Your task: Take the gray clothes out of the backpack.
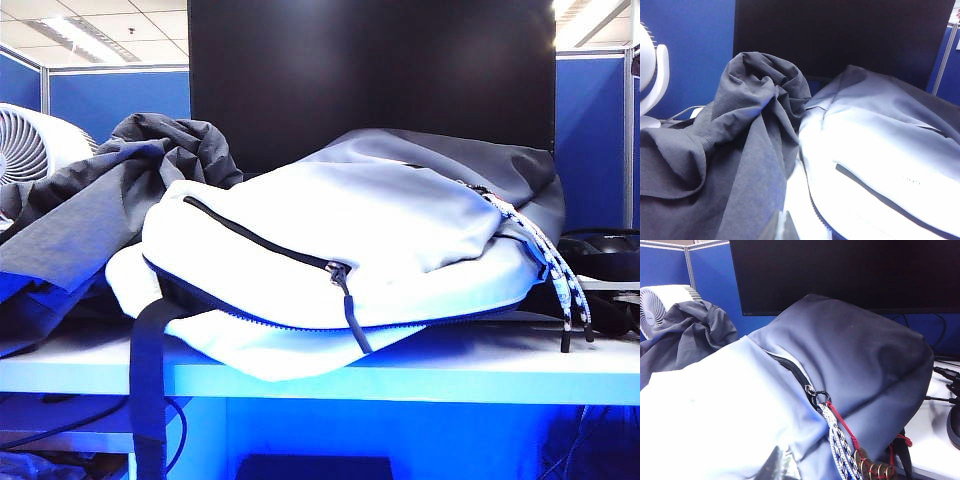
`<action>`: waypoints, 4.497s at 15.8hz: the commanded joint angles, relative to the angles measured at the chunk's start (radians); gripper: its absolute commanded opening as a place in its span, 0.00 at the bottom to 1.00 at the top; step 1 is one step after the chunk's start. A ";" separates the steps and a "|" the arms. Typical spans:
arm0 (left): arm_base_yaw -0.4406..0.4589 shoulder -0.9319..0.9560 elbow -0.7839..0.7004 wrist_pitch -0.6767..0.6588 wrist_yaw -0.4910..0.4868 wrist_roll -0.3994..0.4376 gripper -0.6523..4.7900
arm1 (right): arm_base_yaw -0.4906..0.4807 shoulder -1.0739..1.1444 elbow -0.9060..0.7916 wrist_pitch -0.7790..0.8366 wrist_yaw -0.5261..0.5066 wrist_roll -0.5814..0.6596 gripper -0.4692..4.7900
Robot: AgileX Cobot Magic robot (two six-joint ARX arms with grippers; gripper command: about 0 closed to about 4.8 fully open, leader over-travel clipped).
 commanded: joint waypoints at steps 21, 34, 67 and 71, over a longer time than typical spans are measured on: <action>-0.050 -0.003 0.001 -0.197 -0.438 0.184 0.12 | 0.000 -0.001 0.005 0.012 0.002 -0.003 0.08; -0.049 -0.002 0.001 -0.193 -0.438 0.216 0.12 | 0.000 -0.001 0.005 0.012 0.002 -0.003 0.08; -0.049 -0.003 0.001 -0.193 -0.438 0.216 0.12 | -0.486 -0.034 -0.016 -0.182 -0.212 0.027 0.08; -0.049 -0.003 0.001 -0.193 -0.438 0.216 0.12 | -0.486 -0.034 -0.016 -0.182 -0.214 0.029 0.08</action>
